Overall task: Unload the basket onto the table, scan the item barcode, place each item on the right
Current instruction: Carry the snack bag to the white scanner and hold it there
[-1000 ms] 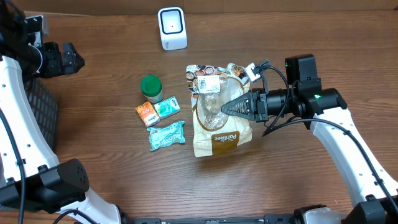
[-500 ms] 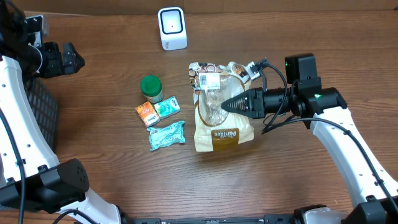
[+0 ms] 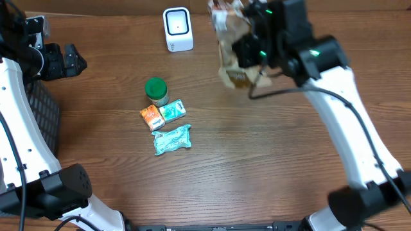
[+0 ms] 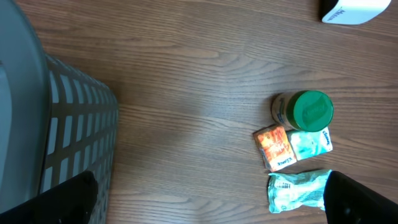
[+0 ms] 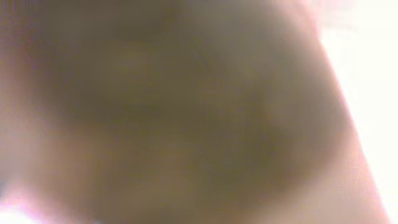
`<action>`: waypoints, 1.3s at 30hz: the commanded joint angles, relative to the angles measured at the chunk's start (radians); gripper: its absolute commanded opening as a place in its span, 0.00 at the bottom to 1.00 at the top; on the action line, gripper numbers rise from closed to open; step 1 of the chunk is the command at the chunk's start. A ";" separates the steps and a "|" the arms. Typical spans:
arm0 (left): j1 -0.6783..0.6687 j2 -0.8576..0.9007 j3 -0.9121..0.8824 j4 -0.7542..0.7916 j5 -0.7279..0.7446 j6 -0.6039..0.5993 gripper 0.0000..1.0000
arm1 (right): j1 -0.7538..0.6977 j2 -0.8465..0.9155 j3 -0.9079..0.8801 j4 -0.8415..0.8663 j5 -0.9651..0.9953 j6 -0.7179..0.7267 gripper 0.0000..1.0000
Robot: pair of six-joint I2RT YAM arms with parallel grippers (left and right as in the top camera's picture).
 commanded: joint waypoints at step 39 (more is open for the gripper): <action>-0.002 -0.013 0.020 0.002 -0.003 0.022 1.00 | 0.208 0.693 0.051 1.138 0.724 -1.143 0.04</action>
